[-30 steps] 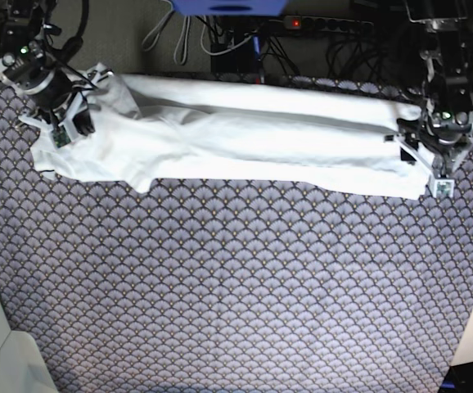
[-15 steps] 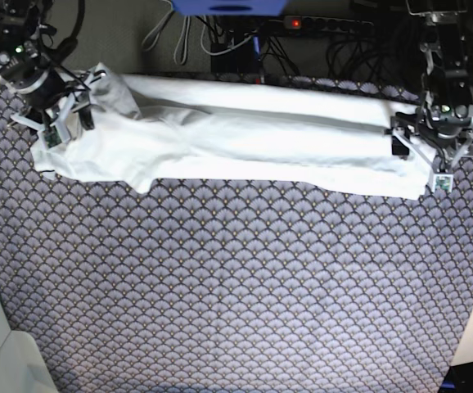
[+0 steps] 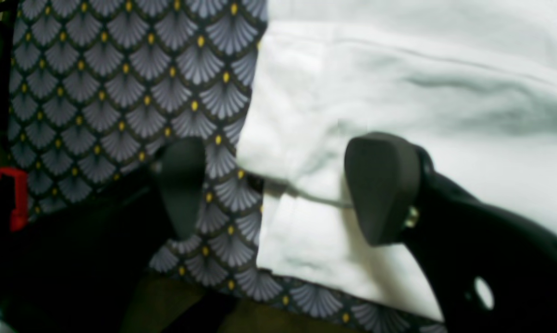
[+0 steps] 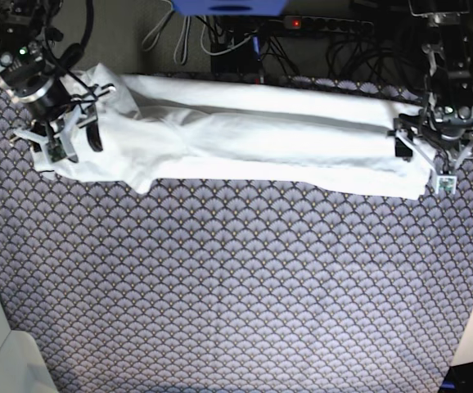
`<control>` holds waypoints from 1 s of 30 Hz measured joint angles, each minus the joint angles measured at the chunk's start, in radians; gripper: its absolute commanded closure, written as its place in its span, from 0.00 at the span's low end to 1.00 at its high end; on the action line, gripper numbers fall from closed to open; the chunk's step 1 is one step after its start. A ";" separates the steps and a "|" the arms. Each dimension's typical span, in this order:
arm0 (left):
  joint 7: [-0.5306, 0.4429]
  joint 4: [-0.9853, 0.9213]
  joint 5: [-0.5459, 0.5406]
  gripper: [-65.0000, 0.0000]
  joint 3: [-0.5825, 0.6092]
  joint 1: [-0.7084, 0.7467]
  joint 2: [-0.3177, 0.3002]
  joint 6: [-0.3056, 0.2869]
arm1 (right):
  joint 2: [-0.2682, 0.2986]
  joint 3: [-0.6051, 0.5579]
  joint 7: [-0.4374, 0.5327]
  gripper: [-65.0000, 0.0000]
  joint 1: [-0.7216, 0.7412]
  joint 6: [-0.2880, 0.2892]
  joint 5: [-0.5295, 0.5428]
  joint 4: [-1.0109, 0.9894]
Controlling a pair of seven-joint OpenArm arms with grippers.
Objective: Fold the T-shirt properly
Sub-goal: 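Hold the shirt end with the right gripper while the left gripper regrips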
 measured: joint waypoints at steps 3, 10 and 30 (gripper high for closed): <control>-0.001 -0.006 0.009 0.23 -0.040 -0.006 0.013 0.007 | 0.003 -0.059 -0.001 0.56 -0.003 0.000 -0.004 -0.013; -0.009 -0.044 0.001 0.23 -0.034 -0.054 0.032 0.004 | 0.003 -0.121 -0.006 0.56 0.000 0.000 -0.003 -0.112; -0.025 -0.195 -0.071 0.23 -0.038 -0.108 0.055 0.002 | 0.027 -0.119 -0.006 0.56 0.019 -0.001 -0.006 -0.167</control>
